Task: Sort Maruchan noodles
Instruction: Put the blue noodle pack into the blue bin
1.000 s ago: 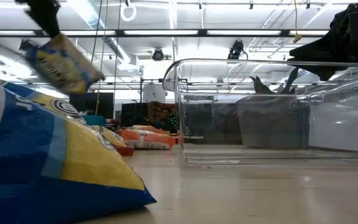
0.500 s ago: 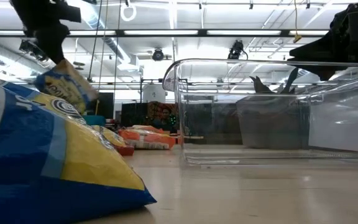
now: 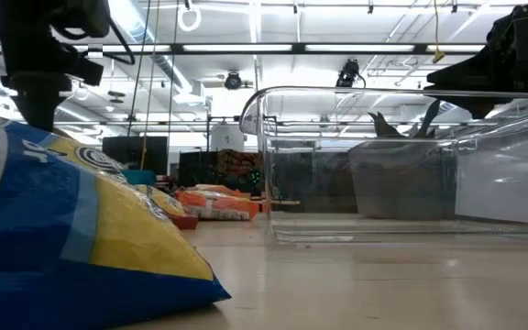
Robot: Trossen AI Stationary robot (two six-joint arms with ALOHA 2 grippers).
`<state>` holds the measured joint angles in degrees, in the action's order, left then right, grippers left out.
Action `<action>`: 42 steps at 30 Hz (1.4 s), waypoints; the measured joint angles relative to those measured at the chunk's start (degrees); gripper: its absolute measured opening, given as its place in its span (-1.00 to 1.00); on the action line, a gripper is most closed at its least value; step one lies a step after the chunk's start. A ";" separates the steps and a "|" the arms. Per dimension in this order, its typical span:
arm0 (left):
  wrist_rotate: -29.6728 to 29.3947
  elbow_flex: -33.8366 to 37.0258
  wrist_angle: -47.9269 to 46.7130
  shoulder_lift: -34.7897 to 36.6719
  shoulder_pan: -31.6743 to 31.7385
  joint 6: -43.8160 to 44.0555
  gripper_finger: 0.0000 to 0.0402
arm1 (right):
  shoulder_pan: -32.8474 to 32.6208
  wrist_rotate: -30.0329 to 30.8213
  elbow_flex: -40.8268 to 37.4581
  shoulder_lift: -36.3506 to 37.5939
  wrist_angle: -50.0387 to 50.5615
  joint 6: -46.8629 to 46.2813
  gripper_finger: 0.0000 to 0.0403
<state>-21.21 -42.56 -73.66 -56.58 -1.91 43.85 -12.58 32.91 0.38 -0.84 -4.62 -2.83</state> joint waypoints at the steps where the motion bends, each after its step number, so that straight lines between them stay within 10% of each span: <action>1: 0.31 0.23 0.00 0.00 -0.06 -0.07 -0.88 | 0.00 0.00 -0.02 0.00 0.02 0.02 -0.01; 17: -1.38 -8.82 -10.39 -0.02 2.43 -5.30 -0.33 | 0.00 0.02 -0.02 0.00 0.02 0.02 -0.01; 23: 2.34 -15.68 -1.05 0.06 -0.54 -6.77 -0.34 | 0.00 0.00 -0.02 0.00 0.02 0.02 -0.01; 42: 4.70 3.43 5.45 -0.04 -5.05 -0.05 -0.36 | 0.00 0.00 -0.02 0.00 0.02 0.00 -0.01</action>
<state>-16.51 -39.12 -68.21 -56.62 -6.97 43.80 -12.58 32.91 0.36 -0.84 -4.60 -2.83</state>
